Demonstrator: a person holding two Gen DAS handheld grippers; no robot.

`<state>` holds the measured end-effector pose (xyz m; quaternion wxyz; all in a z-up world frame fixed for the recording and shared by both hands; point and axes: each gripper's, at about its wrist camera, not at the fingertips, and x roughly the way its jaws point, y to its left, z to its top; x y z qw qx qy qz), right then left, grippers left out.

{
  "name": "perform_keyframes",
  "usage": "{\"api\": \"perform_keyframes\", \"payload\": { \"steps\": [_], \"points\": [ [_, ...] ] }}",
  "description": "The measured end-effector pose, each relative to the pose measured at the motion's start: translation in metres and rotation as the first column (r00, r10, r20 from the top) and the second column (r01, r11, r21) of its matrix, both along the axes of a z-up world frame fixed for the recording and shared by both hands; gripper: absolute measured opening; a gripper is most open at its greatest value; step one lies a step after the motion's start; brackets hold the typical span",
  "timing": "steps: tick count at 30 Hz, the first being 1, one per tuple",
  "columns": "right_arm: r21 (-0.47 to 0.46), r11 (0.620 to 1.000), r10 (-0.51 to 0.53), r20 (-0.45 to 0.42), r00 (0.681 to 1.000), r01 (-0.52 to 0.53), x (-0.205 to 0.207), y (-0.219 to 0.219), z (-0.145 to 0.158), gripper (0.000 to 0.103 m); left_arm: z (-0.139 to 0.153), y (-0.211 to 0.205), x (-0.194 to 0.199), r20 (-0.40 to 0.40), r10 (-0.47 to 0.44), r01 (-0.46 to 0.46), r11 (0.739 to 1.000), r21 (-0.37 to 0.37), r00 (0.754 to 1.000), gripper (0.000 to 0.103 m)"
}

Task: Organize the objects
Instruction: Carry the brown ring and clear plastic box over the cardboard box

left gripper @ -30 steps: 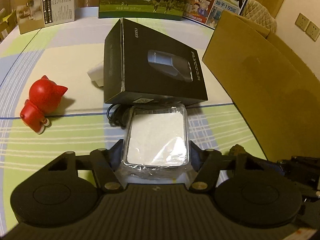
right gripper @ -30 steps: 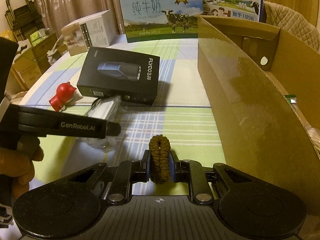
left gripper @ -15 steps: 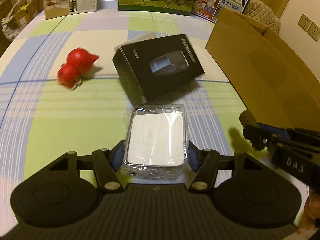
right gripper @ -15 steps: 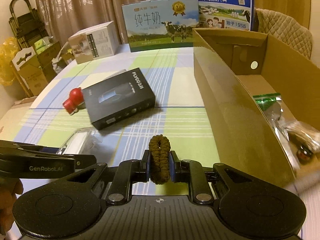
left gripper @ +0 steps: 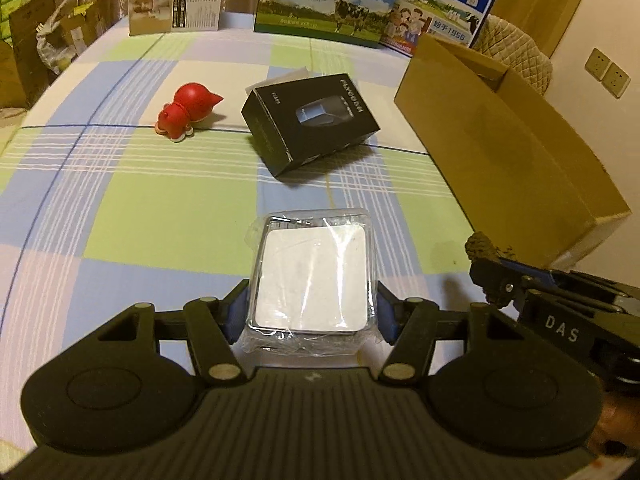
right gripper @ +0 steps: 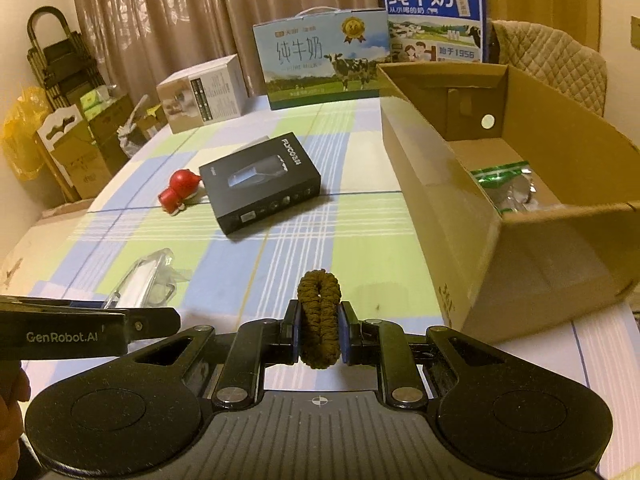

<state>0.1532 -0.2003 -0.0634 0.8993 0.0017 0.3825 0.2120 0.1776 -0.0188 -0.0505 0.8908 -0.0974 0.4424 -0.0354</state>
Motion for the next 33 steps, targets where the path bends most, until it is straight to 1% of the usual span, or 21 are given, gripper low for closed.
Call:
{"api": "perform_keyframes", "payload": {
  "steps": [7, 14, 23, 33],
  "points": [
    [0.023, 1.0, -0.02, 0.009, 1.0, 0.02, -0.032, -0.014, 0.012, 0.015, 0.017, -0.01, -0.029, 0.028, 0.0, 0.0, 1.0, 0.0, 1.0, 0.057],
    [0.029, 0.999, -0.036, 0.029, 0.999, 0.035, -0.054, -0.027, 0.024, 0.015, 0.031, -0.023, -0.052, 0.055, -0.011, 0.011, 1.0, -0.004, 0.998, 0.057],
    [0.042, 0.998, -0.048, 0.068, 0.997, 0.045, -0.068, -0.041, 0.042, 0.015, 0.043, -0.037, -0.072, 0.077, -0.023, 0.024, 1.0, -0.001, 0.997, 0.057],
    [0.044, 0.997, -0.063, 0.078, 0.995, 0.06, -0.074, -0.053, 0.047, 0.015, 0.05, -0.047, -0.08, 0.088, -0.041, 0.041, 0.999, -0.004, 0.995, 0.057]
  ]
}}
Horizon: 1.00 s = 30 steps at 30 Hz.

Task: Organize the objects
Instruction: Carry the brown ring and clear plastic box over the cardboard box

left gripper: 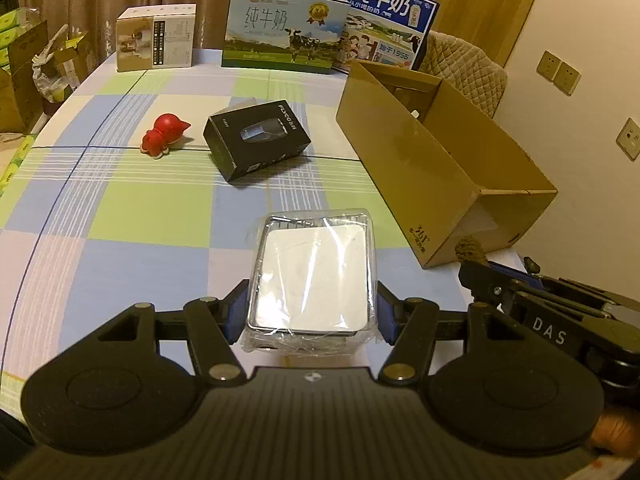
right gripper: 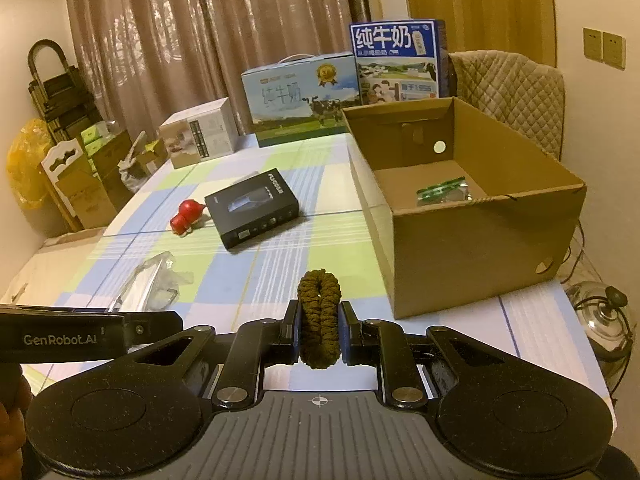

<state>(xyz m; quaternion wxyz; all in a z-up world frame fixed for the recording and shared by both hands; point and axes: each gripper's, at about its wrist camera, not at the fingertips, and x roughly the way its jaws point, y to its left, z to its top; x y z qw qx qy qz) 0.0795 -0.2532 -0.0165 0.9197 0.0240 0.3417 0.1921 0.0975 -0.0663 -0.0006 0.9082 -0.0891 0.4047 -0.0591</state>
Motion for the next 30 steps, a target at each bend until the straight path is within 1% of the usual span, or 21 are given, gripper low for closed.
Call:
{"api": "perform_keyframes", "payload": {
  "steps": [15, 30],
  "points": [
    [-0.031, 0.998, -0.05, 0.004, 0.999, 0.05, 0.004, -0.033, 0.009, 0.015, 0.007, -0.023, 0.005, 0.005, -0.047, 0.047, 0.999, -0.027, 0.999, 0.057],
    [-0.041, 0.994, -0.101, 0.037, 0.994, 0.102, 0.01, -0.069, 0.024, 0.015, 0.021, -0.067, 0.018, 0.023, -0.134, 0.135, 0.989, -0.056, 0.991, 0.057]
  ]
}}
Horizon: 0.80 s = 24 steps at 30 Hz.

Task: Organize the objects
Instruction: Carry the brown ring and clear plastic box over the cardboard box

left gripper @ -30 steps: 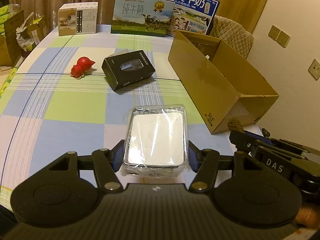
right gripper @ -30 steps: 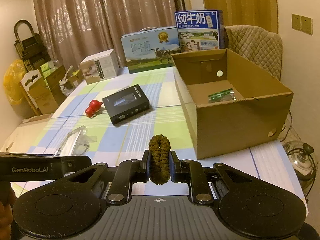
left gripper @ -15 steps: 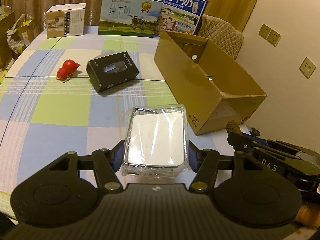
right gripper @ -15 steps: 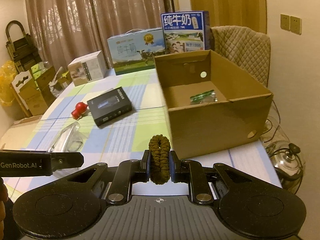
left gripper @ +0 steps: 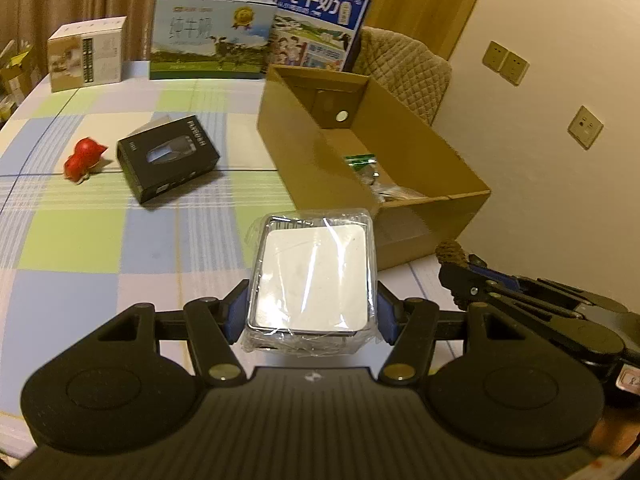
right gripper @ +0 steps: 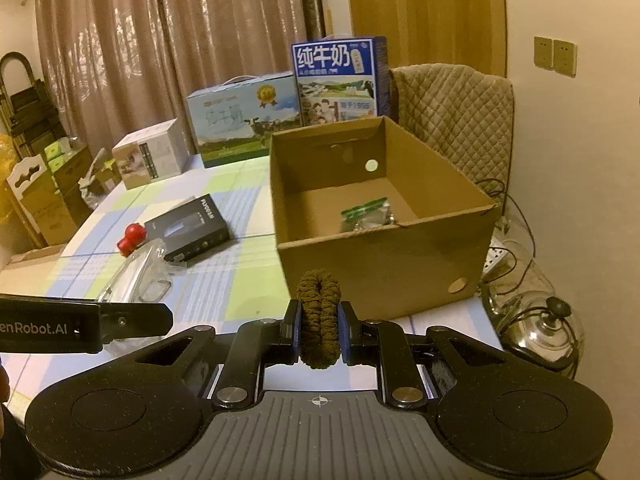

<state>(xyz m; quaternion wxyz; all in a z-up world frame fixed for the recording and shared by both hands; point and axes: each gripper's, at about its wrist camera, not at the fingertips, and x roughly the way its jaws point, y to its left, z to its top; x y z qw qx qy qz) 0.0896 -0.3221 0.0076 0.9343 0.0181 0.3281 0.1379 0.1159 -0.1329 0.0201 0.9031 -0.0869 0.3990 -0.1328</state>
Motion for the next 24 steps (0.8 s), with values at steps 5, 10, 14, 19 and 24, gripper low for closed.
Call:
{"api": "perform_keyframes", "payload": {
  "steps": [5, 10, 14, 19, 24],
  "points": [
    [-0.008, 1.0, -0.01, 0.011, 1.0, 0.01, 0.003, -0.01, 0.005, 0.015, 0.005, -0.014, 0.005, 0.01, -0.029, 0.029, 1.0, 0.003, 1.0, 0.057],
    [-0.016, 1.0, -0.01, 0.027, 1.0, 0.011, 0.009, -0.018, 0.012, 0.015, 0.013, -0.025, 0.012, 0.024, -0.055, 0.055, 0.998, 0.003, 0.998, 0.057],
    [-0.021, 1.0, -0.013, 0.048, 0.999, 0.014, 0.019, -0.028, 0.024, 0.015, 0.02, -0.035, 0.02, 0.037, -0.076, 0.075, 0.997, 0.007, 0.996, 0.057],
    [-0.03, 1.0, -0.008, 0.06, 0.998, 0.009, 0.042, -0.038, 0.039, 0.015, 0.033, -0.045, 0.039, 0.054, -0.088, 0.088, 0.996, 0.003, 0.995, 0.057],
    [-0.032, 0.999, -0.006, 0.059, 0.998, 0.008, 0.069, -0.048, 0.05, 0.015, 0.045, -0.056, 0.064, 0.064, -0.097, 0.097, 0.995, -0.002, 0.993, 0.057]
  ]
}}
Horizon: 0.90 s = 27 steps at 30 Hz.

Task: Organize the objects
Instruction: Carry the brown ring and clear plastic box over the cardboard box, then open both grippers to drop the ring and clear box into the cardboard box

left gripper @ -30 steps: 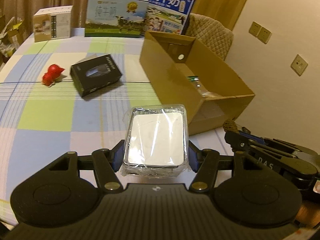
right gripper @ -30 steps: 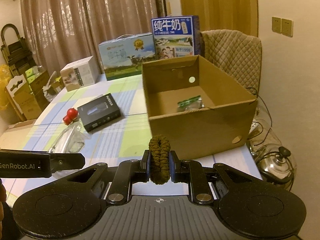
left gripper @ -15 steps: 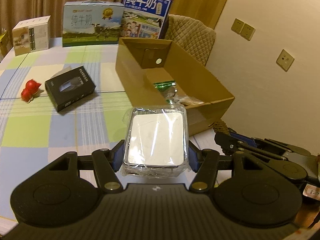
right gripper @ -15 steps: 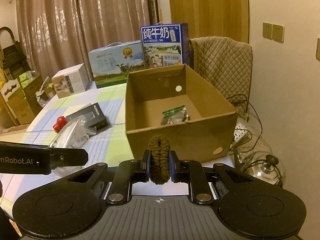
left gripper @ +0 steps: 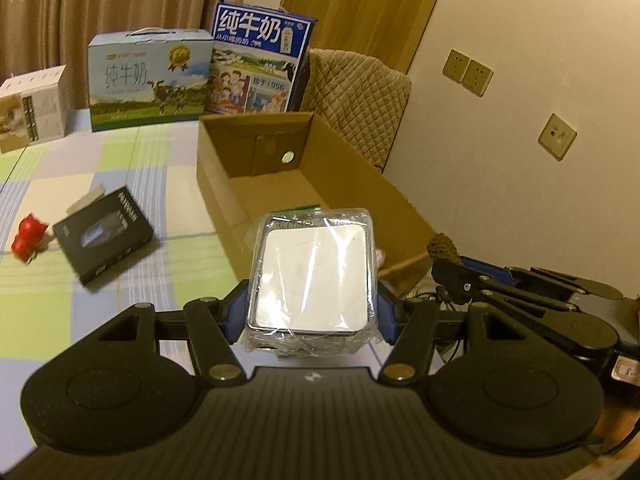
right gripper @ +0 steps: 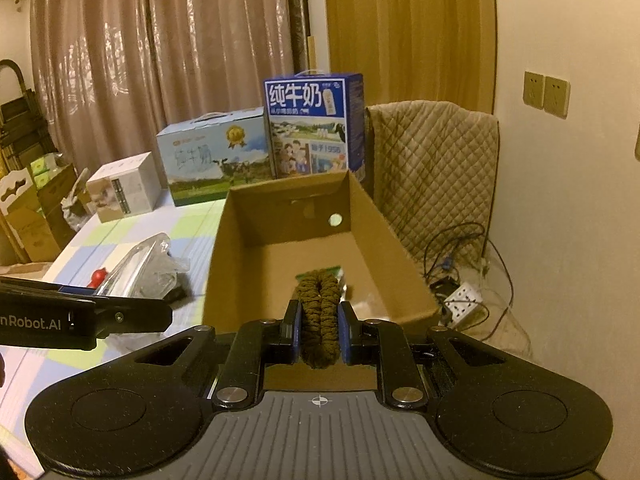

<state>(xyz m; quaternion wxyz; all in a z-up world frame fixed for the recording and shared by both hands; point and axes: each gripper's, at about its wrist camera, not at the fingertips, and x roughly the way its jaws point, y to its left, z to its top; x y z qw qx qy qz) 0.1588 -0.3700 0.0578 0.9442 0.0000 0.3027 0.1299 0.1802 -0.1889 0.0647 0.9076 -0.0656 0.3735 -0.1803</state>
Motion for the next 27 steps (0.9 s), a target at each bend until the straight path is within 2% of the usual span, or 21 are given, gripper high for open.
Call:
{"api": "perform_keyframes", "payload": {
  "steps": [8, 23, 24, 26, 27],
  "points": [
    [0.018, 1.0, 0.021, -0.015, 1.0, -0.02, 0.04, -0.016, 0.001, 0.015, 0.002, -0.023, 0.043, 0.002, -0.017, 0.017, 1.0, 0.016, 1.0, 0.057],
    [0.02, 1.0, -0.006, -0.061, 0.998, 0.007, 0.087, -0.036, -0.02, 0.015, -0.025, -0.051, 0.101, -0.034, -0.036, 0.037, 0.999, 0.03, 0.999, 0.058],
    [0.021, 1.0, -0.007, -0.063, 0.998, 0.009, 0.087, -0.036, -0.02, 0.015, -0.027, -0.052, 0.104, -0.03, -0.032, 0.033, 0.999, 0.028, 0.999, 0.06],
    [0.023, 1.0, -0.008, -0.066, 0.998, 0.01, 0.089, -0.037, -0.022, 0.015, -0.029, -0.051, 0.108, -0.029, -0.023, 0.024, 0.999, 0.023, 0.999, 0.076],
    [0.024, 1.0, -0.007, -0.067, 0.998, 0.008, 0.089, -0.036, -0.022, 0.015, -0.029, -0.049, 0.109, -0.028, -0.019, 0.02, 1.0, 0.018, 0.999, 0.076]
  ]
}}
